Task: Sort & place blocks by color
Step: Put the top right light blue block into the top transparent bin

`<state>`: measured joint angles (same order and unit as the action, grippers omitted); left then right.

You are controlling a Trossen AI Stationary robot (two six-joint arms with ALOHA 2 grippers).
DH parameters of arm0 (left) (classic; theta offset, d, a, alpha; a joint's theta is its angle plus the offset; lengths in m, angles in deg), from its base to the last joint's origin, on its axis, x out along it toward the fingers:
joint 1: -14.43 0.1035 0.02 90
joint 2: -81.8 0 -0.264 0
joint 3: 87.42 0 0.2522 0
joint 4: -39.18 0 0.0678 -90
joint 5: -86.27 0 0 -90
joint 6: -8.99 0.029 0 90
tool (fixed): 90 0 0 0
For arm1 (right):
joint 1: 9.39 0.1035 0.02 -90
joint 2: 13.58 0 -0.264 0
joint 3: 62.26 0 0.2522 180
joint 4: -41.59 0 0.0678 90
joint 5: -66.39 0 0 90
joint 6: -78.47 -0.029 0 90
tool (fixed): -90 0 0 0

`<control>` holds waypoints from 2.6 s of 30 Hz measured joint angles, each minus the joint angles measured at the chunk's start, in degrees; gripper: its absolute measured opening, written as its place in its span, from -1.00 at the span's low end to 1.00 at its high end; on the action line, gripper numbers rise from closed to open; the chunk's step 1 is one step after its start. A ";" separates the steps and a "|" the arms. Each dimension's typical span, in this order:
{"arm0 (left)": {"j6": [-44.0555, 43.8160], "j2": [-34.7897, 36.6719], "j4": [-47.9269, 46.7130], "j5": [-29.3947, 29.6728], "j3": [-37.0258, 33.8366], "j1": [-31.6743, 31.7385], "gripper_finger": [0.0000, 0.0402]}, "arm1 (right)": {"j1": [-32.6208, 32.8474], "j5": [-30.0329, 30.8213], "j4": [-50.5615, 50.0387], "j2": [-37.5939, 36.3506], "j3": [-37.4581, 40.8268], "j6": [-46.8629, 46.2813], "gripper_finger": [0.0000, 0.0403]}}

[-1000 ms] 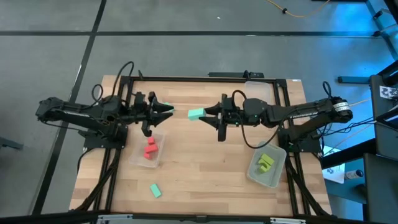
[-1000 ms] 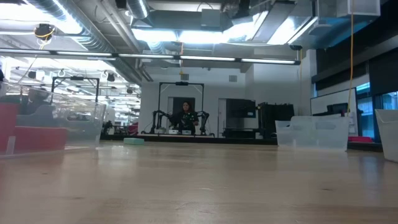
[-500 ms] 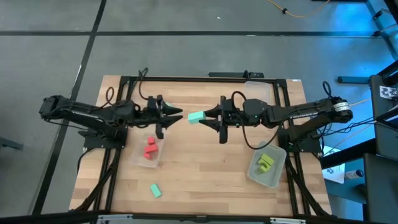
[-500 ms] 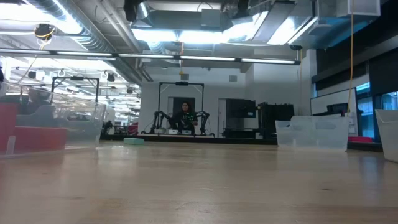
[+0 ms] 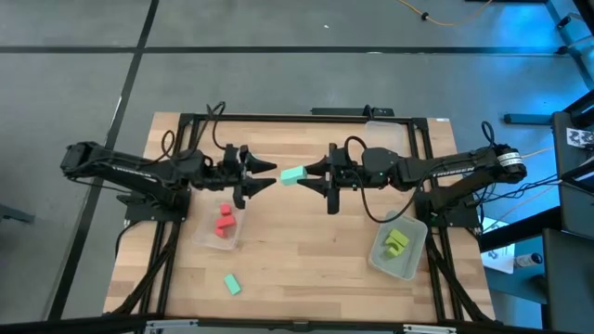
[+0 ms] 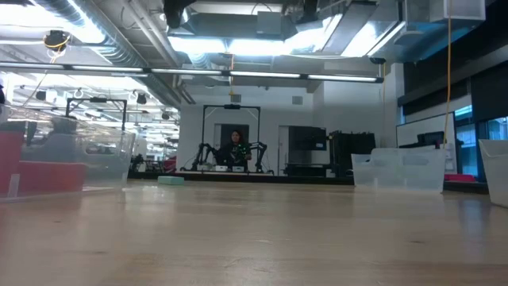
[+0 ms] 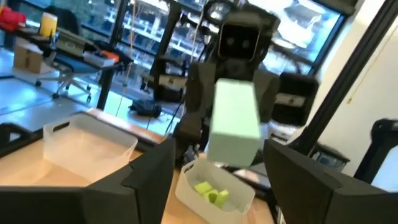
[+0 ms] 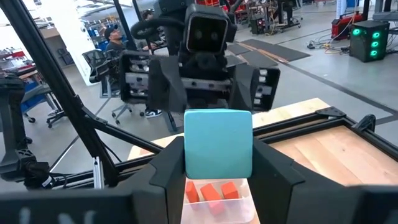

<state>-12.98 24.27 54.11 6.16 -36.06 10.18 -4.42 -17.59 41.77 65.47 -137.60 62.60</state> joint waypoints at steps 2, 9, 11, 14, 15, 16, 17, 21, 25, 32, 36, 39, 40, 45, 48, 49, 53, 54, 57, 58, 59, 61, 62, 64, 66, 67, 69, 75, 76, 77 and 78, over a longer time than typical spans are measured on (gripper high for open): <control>0.02 -1.06 0.21 -0.11 0.00 -0.02 0.22 | 0.00 -0.09 0.00 0.00 0.00 0.02 -0.32; 2.22 -5.92 7.89 -0.50 -0.02 -0.07 0.25 | 0.06 -0.37 -0.05 -0.35 0.02 0.08 -0.32; 2.81 -6.56 9.19 -1.16 -0.02 -0.07 0.25 | 0.06 -0.50 0.03 -0.35 0.02 0.06 -0.32; 3.05 -6.90 9.55 -2.85 -0.02 0.00 0.25 | -0.01 -0.24 -0.61 0.05 0.03 0.08 -0.32; 3.07 -6.84 9.87 -3.83 -0.02 0.00 0.25 | -0.01 -0.16 -0.92 0.13 0.09 0.08 -0.32; 3.23 -6.76 9.96 -4.81 -0.02 0.00 0.25 | -0.12 -0.14 -0.78 0.13 0.09 0.08 -0.32; 3.83 -6.75 10.00 -5.18 -0.02 -0.06 0.25 | -0.29 -0.25 -0.74 0.04 0.07 0.04 -0.32; 7.15 -6.80 10.31 -3.28 -0.02 -0.39 0.25 | -0.42 -0.89 -0.89 0.00 0.07 -0.25 -0.32; 8.10 -7.18 10.53 -2.95 -0.02 0.27 0.25 | -0.42 -1.23 -0.40 0.28 0.07 -0.71 -0.32; 7.69 -11.46 11.21 -5.01 1.41 0.92 0.24 | -0.42 -3.13 1.32 1.27 0.04 -1.54 -0.32; 10.51 -12.26 11.54 -5.48 4.22 0.92 0.24 | -0.42 -3.15 1.25 1.49 0.04 -1.64 -0.32; 11.85 -12.37 10.36 -6.75 4.88 0.92 0.23 | -0.42 -3.15 0.79 1.49 0.02 -1.62 -0.32; 12.19 -12.37 10.21 -7.04 4.90 0.92 0.23 | -0.42 -3.16 0.85 1.49 0.02 -1.58 -0.32; 12.08 -12.35 7.56 -7.59 4.96 0.92 0.23 | -0.46 -3.15 1.30 1.49 0.02 -1.29 -0.32; 11.84 -12.33 6.68 -7.58 4.96 0.87 0.18 | -0.46 -3.15 1.30 1.49 0.02 -1.27 -0.32; 11.77 -12.35 6.73 -7.58 4.96 0.87 0.14 | -0.46 -3.15 1.29 1.49 0.02 -1.22 -0.32; 11.62 -12.13 7.32 -7.52 4.96 0.87 -0.04 | -0.46 -3.15 1.33 1.49 0.02 -1.01 -0.32; 11.62 -12.13 7.28 -7.50 4.96 0.87 -0.09 | -0.46 -3.16 1.30 1.49 0.02 -1.00 -0.32; 11.31 -12.13 7.29 -7.77 4.96 0.87 -0.25 | -0.45 -3.09 1.29 1.49 0.02 -0.40 -0.32; 11.12 -12.13 7.25 -7.76 4.95 0.87 -0.30 | -0.46 -2.96 1.24 1.48 0.02 -0.30 -0.32; 10.80 -12.13 7.25 -7.76 4.96 0.87 -0.34 | -0.46 -2.87 1.18 1.44 0.02 -0.16 -0.32; 9.76 -12.11 7.25 -7.76 4.96 0.87 -0.38 | -0.46 -2.89 1.20 1.42 0.02 -0.16 -0.32; 9.57 -12.11 7.25 -7.80 4.94 0.87 -0.38 | -0.46 -2.89 1.18 1.42 0.02 -0.17 -0.32; 9.52 -12.11 7.24 -7.88 4.94 0.87 -0.38 | -0.46 -2.89 1.20 1.42 0.02 -0.15 -0.32; 9.51 -12.11 7.11 -8.09 4.94 0.87 -0.38 | -0.46 -3.08 1.16 1.42 0.02 -0.36 -0.25; 9.62 -12.11 6.99 -8.28 4.94 0.90 -0.38 | -0.46 -3.30 1.10 1.42 0.02 -0.58 -0.19; 10.15 -12.07 6.40 -8.61 4.94 0.87 -0.38 | -0.42 -3.13 0.48 1.30 0.02 -1.41 -0.04; 11.64 -6.61 -3.83 -8.00 4.94 1.74 -0.38 | -1.68 -1.29 -10.69 -3.52 0.00 -3.06 0.43; 11.67 -5.09 -6.45 -8.01 4.94 2.02 -0.38 | -1.99 -1.18 -13.23 -4.64 0.00 -3.27 0.49; 11.67 -3.53 -8.53 -7.97 4.94 2.29 -0.38 | -2.24 -1.12 -15.87 -5.76 0.00 -3.37 0.54; 11.69 -1.87 -10.65 -7.97 4.94 2.63 -0.38 | -2.40 -1.07 -18.22 -6.89 0.00 -3.45 0.58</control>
<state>-1.30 22.40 43.45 -1.81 -31.12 12.81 -6.81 -18.65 23.54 58.58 -137.60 59.15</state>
